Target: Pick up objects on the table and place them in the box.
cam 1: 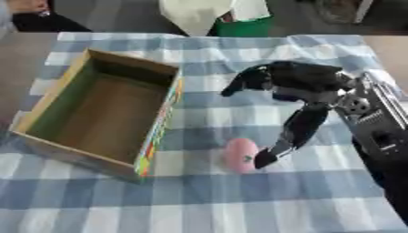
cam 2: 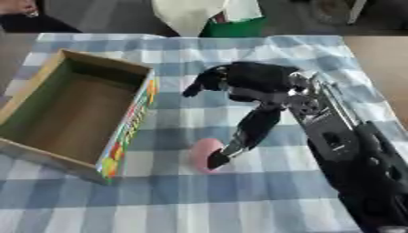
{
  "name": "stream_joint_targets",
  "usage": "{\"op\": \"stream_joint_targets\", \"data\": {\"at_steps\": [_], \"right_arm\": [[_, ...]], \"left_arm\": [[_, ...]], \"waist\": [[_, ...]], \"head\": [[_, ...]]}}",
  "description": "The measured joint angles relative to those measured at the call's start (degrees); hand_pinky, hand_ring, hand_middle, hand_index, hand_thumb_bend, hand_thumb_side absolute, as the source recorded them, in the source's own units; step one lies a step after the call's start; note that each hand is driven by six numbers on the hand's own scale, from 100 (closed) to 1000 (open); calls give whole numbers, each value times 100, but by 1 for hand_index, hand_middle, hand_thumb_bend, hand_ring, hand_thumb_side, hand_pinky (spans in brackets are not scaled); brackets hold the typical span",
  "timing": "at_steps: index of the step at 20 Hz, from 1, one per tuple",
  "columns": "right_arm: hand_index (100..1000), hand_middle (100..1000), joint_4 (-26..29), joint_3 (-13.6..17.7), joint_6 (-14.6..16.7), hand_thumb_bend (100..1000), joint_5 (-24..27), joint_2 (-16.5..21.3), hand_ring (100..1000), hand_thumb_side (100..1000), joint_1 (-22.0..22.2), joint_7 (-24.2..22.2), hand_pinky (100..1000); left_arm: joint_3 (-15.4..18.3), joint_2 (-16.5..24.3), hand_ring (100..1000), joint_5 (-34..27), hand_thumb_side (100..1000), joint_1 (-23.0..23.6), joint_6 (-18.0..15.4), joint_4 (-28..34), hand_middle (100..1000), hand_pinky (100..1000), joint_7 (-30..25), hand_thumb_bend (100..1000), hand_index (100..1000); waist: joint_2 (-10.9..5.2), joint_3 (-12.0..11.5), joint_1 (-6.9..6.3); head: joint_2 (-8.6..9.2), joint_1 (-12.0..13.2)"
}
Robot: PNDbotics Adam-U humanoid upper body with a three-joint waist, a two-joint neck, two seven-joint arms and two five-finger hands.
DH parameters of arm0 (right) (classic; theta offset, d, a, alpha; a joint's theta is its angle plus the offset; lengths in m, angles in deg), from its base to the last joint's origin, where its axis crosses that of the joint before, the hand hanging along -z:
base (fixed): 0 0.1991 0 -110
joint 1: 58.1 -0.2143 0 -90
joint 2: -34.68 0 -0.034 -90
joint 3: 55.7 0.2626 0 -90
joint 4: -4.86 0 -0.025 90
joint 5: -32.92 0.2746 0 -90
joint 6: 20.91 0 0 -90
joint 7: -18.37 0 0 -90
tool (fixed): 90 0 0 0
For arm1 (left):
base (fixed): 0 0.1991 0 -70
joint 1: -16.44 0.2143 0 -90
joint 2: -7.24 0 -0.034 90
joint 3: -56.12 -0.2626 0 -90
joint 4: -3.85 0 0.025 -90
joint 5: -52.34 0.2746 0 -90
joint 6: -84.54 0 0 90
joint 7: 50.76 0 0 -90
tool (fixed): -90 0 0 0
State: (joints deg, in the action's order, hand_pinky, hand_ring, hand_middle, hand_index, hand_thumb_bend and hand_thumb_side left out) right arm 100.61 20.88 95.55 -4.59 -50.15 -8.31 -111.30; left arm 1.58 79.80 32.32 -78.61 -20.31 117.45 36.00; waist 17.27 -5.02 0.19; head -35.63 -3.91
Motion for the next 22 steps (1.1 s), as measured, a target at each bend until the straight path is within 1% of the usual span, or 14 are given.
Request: {"op": "stream_joint_targets", "data": {"at_steps": [3,5,7,10,17,22], "right_arm": [[866,746,-1,-34,81,730,-272,-38,842,800,79,80,773],[842,705,-2,-59,149,706,-441,-74,828,775,133,149,768],[834,695,-21,-102,225,683,-606,-85,824,750,190,224,764],[809,677,-80,-185,351,650,-856,-113,816,744,238,350,754],[790,666,-333,-354,630,605,-1479,-120,806,712,304,629,748],[779,660,-587,-406,782,543,-1923,-135,804,694,349,781,732]], "left_arm": [[1,0,379,12,552,-2,4,0,583,518,4,173,792],[1,0,379,19,552,-2,5,0,583,518,5,174,792],[1,0,379,26,552,-3,5,0,583,518,5,174,792],[1,0,379,32,552,-3,5,0,583,518,5,174,791],[1,0,378,32,552,-5,6,0,583,519,3,175,791],[1,0,378,32,552,-7,12,0,583,520,-8,175,790]], "waist": [[0,4,17],[0,7,33],[0,7,31],[2,7,32],[41,7,29],[71,7,22]], "head": [[0,25],[0,29],[1,29],[1,29],[1,26],[27,23]]}}
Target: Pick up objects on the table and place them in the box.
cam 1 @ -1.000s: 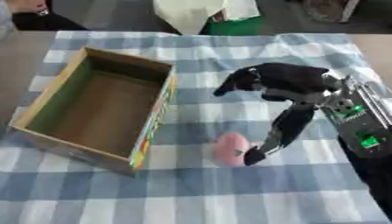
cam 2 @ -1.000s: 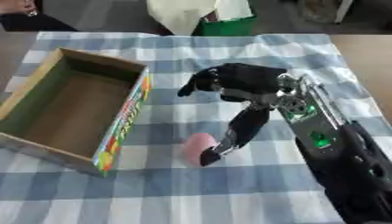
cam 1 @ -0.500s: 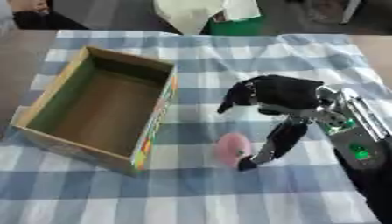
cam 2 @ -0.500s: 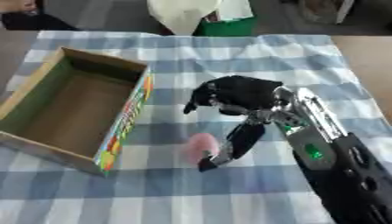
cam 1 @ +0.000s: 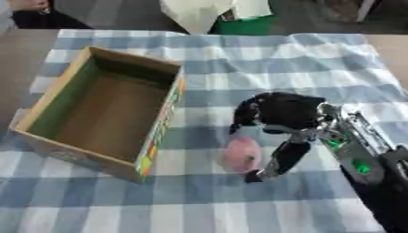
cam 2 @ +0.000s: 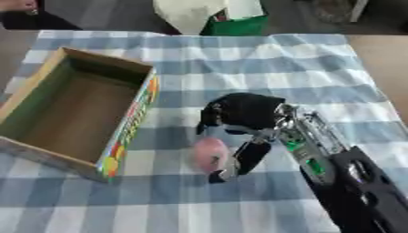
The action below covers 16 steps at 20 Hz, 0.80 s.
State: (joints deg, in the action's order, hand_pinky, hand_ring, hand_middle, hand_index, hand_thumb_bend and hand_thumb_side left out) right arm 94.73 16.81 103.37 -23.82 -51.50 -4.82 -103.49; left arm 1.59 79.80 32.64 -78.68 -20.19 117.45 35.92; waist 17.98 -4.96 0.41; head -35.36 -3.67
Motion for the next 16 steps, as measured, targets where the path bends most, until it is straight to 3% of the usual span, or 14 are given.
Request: {"op": "stream_joint_targets", "data": {"at_steps": [5,9,12,16], "right_arm": [[762,642,-211,-20,140,469,-321,-35,792,698,24,140,724],[744,625,-289,-21,230,315,-387,-37,779,697,23,229,716],[717,602,-306,-22,273,164,-396,-41,766,760,15,273,708],[712,596,-311,-25,306,100,-394,-42,763,799,-6,305,706]], "left_arm": [[0,-1,377,0,551,0,7,0,584,521,-11,175,790],[0,-2,377,0,551,0,13,0,584,521,-18,175,789],[0,-3,377,0,551,0,13,0,584,521,-19,175,789],[0,-3,377,0,551,0,13,0,584,521,-19,175,788]], "waist": [[15,-1,-12],[25,-1,-12],[28,-2,-12],[33,-2,-12]], "head": [[16,-1],[18,-2],[18,-2],[18,-2]]}}
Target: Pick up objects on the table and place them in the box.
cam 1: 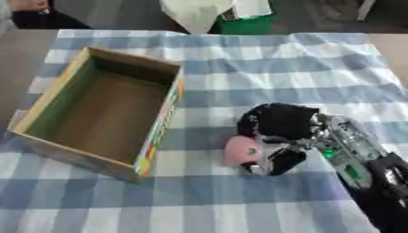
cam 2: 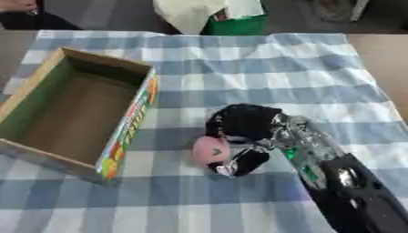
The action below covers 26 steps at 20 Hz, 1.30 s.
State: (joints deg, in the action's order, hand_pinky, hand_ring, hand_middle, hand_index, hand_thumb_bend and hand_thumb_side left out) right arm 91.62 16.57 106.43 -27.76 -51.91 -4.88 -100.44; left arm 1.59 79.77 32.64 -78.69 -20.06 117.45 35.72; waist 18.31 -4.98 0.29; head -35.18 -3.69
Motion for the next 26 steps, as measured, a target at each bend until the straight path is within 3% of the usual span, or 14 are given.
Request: {"op": "stream_joint_targets", "data": {"at_steps": [5,7,9,10,11,23,24,25,26], "right_arm": [[677,573,20,10,-1,100,112,0,752,804,-20,9,694],[625,572,35,40,-12,100,186,0,753,818,-55,41,688],[559,598,58,85,-46,100,255,0,757,856,-97,120,682],[545,606,73,111,-68,100,284,0,756,950,-135,174,681],[543,606,93,127,-88,100,304,0,757,874,-186,231,681],[514,586,65,185,-354,100,583,-114,750,970,-1208,898,666],[513,585,7,184,-366,100,580,-154,750,945,-1313,934,665],[510,585,-66,183,-375,100,567,-202,751,985,-1416,970,664],[510,585,-148,182,-381,100,530,-257,751,956,-1515,1004,664]], "left_arm": [[0,-1,377,2,551,0,2,0,585,521,-2,175,788],[0,-1,378,2,551,0,2,0,585,522,-2,174,788],[0,-1,378,2,553,0,2,0,585,522,-2,175,788],[1,-1,378,2,553,0,2,0,585,522,-2,174,788],[1,-1,378,2,553,0,2,0,585,521,-2,174,788],[-5,0,379,0,564,56,27,0,585,520,-26,174,786],[-6,0,379,0,558,58,29,0,585,520,-27,172,786],[-8,0,379,0,558,60,32,0,585,520,-31,173,786],[-10,1,379,-1,558,64,36,0,585,520,-34,173,786]], "waist": [[1,3,1],[2,3,1],[2,3,1],[2,3,1],[1,3,1],[-143,-94,6],[-154,-108,13],[-161,-124,19],[-169,-147,21]], "head": [[0,0],[0,1],[0,1],[0,1],[1,1],[0,-98],[-1,-116],[-1,-139],[-1,-161]]}}
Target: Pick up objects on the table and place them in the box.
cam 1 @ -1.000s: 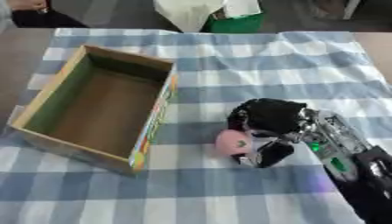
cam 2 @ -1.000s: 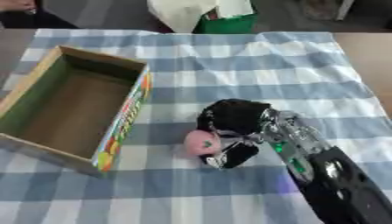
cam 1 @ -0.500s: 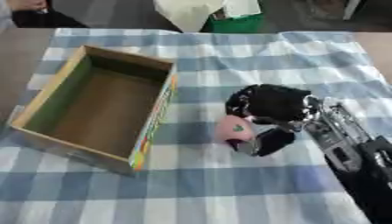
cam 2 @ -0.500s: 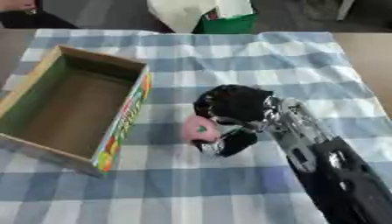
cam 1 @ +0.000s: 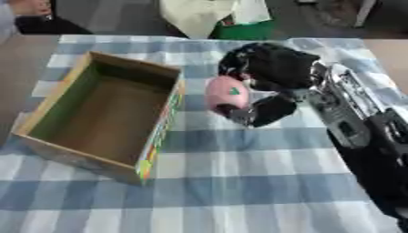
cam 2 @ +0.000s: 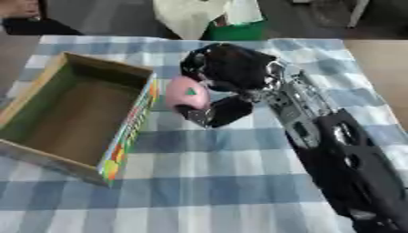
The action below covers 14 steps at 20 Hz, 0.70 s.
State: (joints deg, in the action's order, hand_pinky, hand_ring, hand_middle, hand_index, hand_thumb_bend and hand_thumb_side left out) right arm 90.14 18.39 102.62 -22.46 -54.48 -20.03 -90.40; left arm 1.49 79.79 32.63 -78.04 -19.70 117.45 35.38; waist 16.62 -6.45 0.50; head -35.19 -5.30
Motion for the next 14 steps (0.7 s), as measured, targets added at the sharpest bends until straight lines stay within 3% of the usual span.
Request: {"op": "stream_joint_targets", "data": {"at_steps": [5,14], "right_arm": [[513,586,-490,-2,-8,100,-322,-365,753,938,-417,201,664],[520,580,-1455,97,78,100,-1004,-1040,752,825,-890,422,664]], "left_arm": [[-37,3,379,-26,558,36,22,0,585,519,-24,172,786],[-85,56,381,-98,560,35,-12,0,584,515,-36,171,782]], "waist": [[-16,-123,4],[-38,-382,79]], "head": [[0,-183],[0,-494]]}}
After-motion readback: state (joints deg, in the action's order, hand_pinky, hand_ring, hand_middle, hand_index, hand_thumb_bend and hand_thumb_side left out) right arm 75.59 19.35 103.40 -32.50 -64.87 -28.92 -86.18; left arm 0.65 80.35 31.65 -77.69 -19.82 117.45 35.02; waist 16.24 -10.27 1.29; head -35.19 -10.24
